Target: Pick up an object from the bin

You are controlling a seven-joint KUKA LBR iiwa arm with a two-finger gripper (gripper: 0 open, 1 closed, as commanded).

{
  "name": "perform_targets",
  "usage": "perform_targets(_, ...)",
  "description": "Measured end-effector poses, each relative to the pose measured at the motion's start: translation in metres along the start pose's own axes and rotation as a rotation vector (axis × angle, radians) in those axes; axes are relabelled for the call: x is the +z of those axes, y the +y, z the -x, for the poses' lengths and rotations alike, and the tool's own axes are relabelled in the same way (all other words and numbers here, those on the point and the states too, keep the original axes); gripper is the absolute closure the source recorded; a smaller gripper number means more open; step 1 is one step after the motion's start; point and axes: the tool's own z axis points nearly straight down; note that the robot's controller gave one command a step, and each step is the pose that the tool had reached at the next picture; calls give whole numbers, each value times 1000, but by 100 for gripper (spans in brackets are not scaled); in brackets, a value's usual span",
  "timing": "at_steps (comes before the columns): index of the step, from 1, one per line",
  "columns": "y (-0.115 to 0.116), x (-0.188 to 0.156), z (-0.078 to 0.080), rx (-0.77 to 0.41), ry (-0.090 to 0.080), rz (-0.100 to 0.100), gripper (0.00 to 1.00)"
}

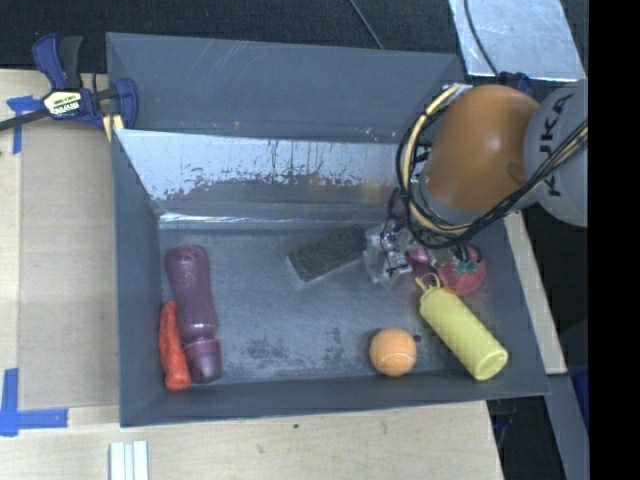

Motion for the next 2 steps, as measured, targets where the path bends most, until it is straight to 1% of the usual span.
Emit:
perform_targets(1,0,13,16,1,-5,2,0)
perform_targets(2,18,22,28,-1,-5,5,0)
